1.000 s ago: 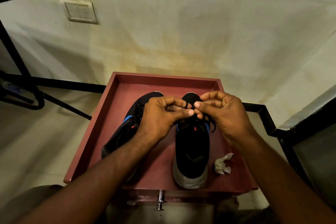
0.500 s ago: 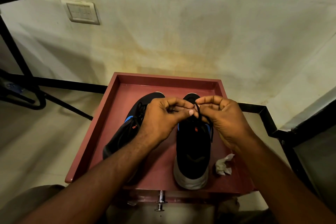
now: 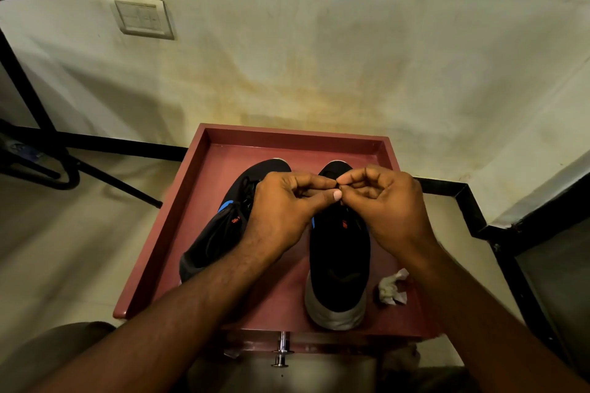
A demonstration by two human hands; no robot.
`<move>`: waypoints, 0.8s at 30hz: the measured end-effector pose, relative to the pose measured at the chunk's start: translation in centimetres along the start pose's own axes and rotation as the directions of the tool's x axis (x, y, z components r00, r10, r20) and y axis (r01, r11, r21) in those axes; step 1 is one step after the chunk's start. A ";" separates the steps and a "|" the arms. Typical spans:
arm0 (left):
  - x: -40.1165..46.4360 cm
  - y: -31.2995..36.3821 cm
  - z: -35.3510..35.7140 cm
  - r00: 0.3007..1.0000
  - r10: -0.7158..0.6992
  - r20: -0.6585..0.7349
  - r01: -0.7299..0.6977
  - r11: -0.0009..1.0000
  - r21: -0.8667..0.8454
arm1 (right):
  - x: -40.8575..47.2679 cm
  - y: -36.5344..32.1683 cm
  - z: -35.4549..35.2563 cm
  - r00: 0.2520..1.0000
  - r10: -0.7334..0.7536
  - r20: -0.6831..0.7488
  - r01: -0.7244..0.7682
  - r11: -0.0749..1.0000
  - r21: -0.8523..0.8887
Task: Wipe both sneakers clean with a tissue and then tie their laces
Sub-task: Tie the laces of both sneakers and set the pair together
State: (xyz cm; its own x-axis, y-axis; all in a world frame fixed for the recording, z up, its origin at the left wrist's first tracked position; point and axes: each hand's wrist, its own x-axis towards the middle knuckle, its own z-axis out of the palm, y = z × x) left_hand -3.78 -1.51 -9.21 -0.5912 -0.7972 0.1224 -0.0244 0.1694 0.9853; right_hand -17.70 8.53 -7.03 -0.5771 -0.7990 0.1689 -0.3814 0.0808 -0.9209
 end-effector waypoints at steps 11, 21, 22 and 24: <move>-0.1 -0.1 0.1 0.995 0.100 -0.011 -0.098 0.987 0.130 | 0.2 0.1 -0.2 0.992 0.116 0.054 -0.123 0.976 0.180; 0.2 0.2 -0.5 0.881 0.444 0.164 -0.465 0.748 0.473 | 0.7 0.7 0.1 0.939 0.296 0.176 -0.340 0.878 0.336; 0.2 0.0 -0.4 0.880 0.442 0.175 -0.466 0.728 0.502 | 0.8 0.7 0.0 0.937 0.292 0.189 -0.341 0.881 0.327; 0.2 -0.1 -0.4 0.896 0.412 0.167 -0.435 0.738 0.516 | 0.8 0.6 -0.2 0.935 0.271 0.229 -0.335 0.889 0.312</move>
State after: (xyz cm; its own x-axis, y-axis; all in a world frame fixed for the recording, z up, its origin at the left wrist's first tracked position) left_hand -3.62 -1.94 -9.22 -0.6747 -0.5474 0.4952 -0.1765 0.7710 0.6119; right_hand -18.54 8.02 -7.33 -0.4778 -0.8614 -0.1725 0.0788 0.1535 -0.9850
